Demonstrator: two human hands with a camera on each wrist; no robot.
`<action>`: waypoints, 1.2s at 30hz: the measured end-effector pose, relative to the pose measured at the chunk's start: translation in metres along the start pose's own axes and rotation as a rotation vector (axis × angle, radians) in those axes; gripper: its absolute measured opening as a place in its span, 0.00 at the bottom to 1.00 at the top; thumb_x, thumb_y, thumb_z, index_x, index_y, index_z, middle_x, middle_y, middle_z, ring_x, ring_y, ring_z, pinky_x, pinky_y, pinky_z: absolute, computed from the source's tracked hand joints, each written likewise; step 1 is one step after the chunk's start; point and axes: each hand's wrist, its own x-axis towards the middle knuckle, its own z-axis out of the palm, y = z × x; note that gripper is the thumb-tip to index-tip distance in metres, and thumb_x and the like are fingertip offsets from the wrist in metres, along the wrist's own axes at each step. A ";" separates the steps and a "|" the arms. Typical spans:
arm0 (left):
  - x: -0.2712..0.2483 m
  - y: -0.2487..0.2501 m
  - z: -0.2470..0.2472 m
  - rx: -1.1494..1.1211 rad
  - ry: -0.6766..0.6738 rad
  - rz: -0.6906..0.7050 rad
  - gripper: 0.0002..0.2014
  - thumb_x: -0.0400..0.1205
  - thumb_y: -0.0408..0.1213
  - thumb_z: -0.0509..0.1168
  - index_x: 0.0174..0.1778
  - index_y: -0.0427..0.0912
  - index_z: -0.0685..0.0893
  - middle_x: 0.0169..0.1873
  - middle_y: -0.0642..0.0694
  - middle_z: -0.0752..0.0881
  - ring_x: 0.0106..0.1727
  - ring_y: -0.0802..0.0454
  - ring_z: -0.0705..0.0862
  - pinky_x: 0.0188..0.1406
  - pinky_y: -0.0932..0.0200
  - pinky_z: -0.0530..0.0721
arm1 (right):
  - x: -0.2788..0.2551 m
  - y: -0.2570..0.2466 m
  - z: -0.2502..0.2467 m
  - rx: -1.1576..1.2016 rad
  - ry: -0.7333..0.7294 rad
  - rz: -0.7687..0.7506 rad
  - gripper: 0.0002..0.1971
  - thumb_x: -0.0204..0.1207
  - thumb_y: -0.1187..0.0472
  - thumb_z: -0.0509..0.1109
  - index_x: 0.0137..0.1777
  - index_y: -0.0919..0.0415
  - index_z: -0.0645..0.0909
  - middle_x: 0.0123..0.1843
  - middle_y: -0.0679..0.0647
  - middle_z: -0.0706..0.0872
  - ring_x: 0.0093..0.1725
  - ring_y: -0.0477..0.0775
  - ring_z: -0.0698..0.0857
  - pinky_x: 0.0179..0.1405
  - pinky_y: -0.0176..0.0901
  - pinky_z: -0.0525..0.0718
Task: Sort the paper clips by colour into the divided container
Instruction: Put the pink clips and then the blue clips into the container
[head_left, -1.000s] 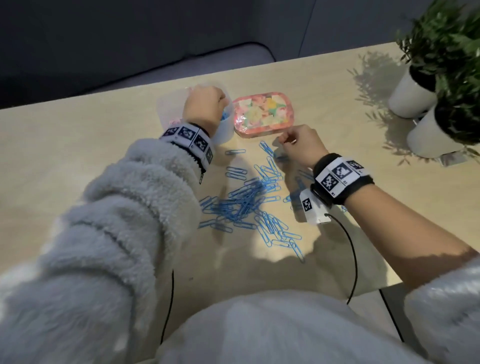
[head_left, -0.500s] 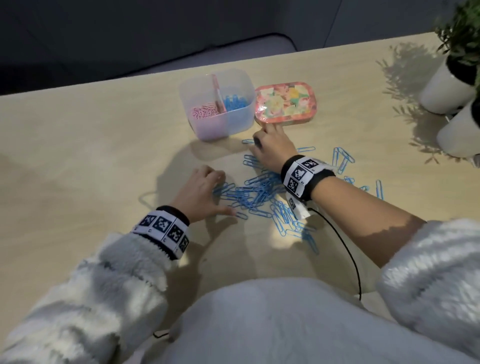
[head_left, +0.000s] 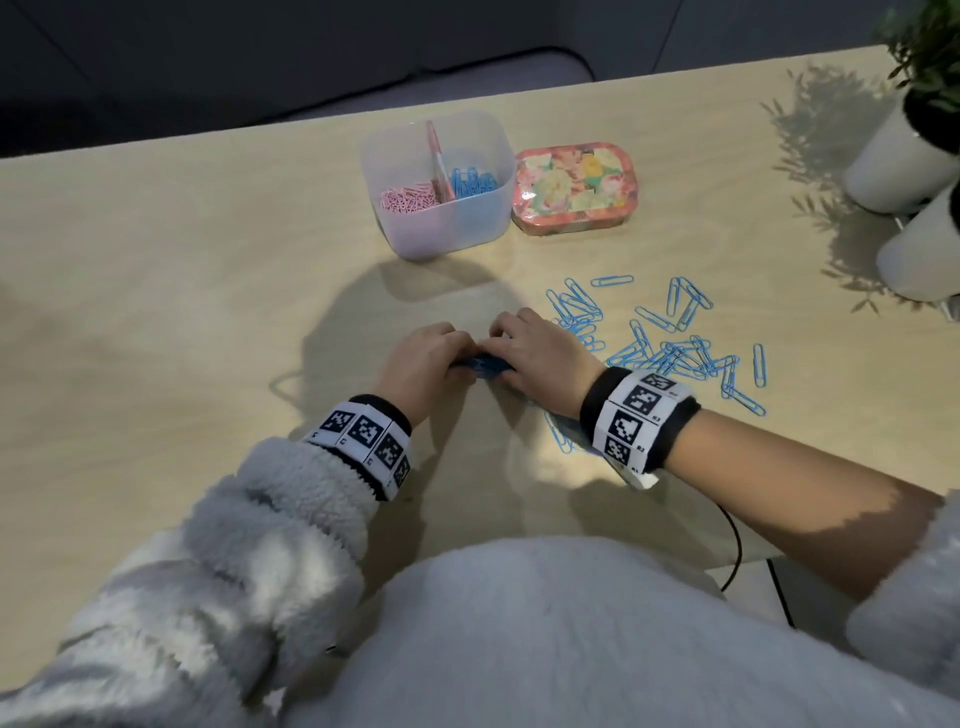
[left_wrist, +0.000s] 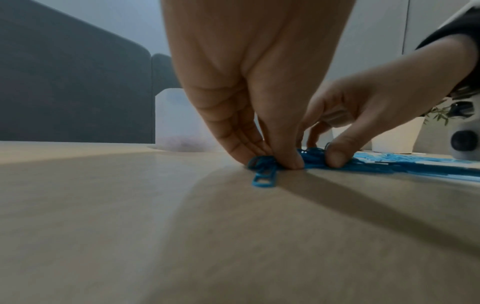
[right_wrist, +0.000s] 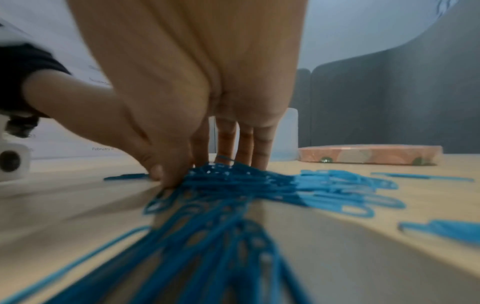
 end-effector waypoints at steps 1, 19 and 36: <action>-0.001 0.001 0.000 0.008 0.000 0.010 0.12 0.76 0.35 0.68 0.53 0.35 0.84 0.47 0.35 0.84 0.49 0.37 0.82 0.47 0.48 0.76 | 0.000 -0.003 0.002 0.000 0.043 0.006 0.16 0.72 0.66 0.67 0.61 0.62 0.81 0.57 0.61 0.82 0.56 0.66 0.80 0.53 0.51 0.78; 0.003 0.019 -0.010 0.431 -0.168 0.155 0.07 0.73 0.29 0.71 0.42 0.29 0.82 0.38 0.33 0.84 0.36 0.37 0.85 0.27 0.52 0.80 | 0.012 0.043 -0.045 0.686 0.293 0.305 0.09 0.70 0.68 0.73 0.50 0.66 0.89 0.47 0.63 0.91 0.36 0.40 0.85 0.42 0.40 0.78; 0.010 0.021 -0.008 0.435 -0.156 0.030 0.08 0.83 0.32 0.58 0.55 0.35 0.76 0.54 0.38 0.81 0.55 0.37 0.82 0.47 0.47 0.79 | 0.146 0.076 -0.136 0.597 0.317 0.547 0.15 0.77 0.66 0.62 0.62 0.68 0.80 0.64 0.63 0.84 0.54 0.58 0.84 0.61 0.46 0.84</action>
